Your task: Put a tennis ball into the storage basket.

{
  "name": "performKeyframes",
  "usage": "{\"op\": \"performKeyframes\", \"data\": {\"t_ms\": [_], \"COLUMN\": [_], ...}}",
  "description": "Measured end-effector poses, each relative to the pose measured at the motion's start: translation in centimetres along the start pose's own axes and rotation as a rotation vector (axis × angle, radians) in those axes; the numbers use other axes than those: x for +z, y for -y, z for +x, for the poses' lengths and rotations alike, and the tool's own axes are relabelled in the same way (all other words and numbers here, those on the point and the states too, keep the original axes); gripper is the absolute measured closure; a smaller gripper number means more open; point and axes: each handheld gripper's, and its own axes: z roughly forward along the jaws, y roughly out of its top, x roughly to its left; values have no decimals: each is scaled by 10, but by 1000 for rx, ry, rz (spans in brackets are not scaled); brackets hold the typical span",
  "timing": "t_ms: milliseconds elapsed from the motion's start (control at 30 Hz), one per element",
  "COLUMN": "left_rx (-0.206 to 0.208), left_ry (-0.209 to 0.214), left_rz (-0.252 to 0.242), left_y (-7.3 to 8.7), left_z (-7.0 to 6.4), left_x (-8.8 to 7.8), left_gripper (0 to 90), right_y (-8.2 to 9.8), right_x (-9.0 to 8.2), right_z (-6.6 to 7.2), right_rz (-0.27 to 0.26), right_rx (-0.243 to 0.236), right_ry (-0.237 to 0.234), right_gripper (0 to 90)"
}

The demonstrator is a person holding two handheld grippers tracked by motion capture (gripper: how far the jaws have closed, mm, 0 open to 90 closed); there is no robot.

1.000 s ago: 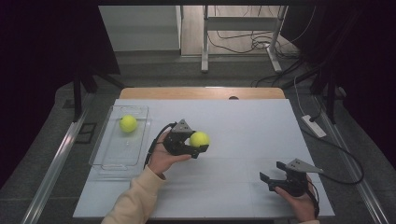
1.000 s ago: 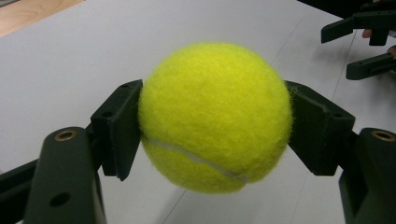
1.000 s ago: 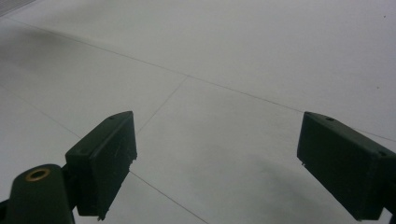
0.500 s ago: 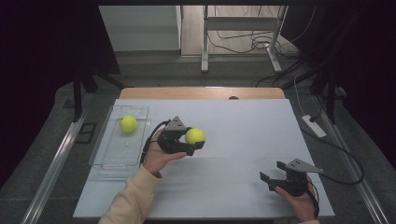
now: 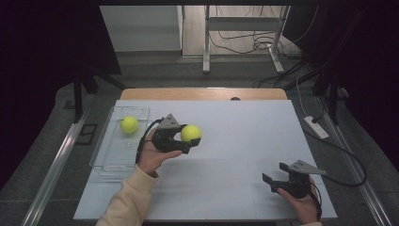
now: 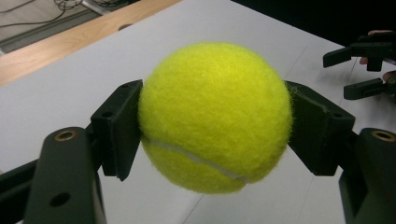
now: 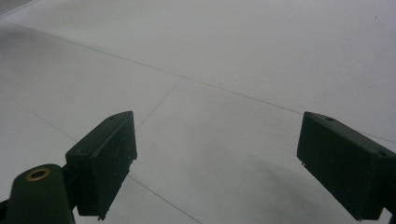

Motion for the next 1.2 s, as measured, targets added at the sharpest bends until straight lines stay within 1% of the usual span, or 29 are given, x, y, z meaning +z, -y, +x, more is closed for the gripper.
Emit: {"op": "performKeyframes", "data": {"t_ms": [100,200,333,567,700,800,900,1133,1200], "left_rx": [-4,-7,-10,-4,-12,-13,-13,-44,-49], "left_ry": [-9,-13,-20,-29,-38,-36,-44,-73,-74], "left_rz": [-19,-25,-24,-16,-12,-18,-24,-50,-52], "left_y": [-1,-2,-1,1,2,3,3,6,6], "left_z": [3,4,7,7,10,12,14,23,24], "left_x": [-7,-10,-14,-17,-18,-21,-24,-37,-38], "left_gripper": [270,270,269,269,270,270,269,269,270], "right_y": [0,0,0,0,0,0,0,0,0], "right_x": [0,0,0,0,1,1,1,1,1], "right_z": [0,0,0,0,0,0,0,0,0], "right_rz": [1,1,1,2,2,4,5,4,5], "right_rx": [-1,-1,-3,-5,-6,-4,-3,-3,-3], "right_ry": [2,0,1,3,3,3,3,1,1], "right_gripper": [117,117,117,117,117,117,117,117,117]}}
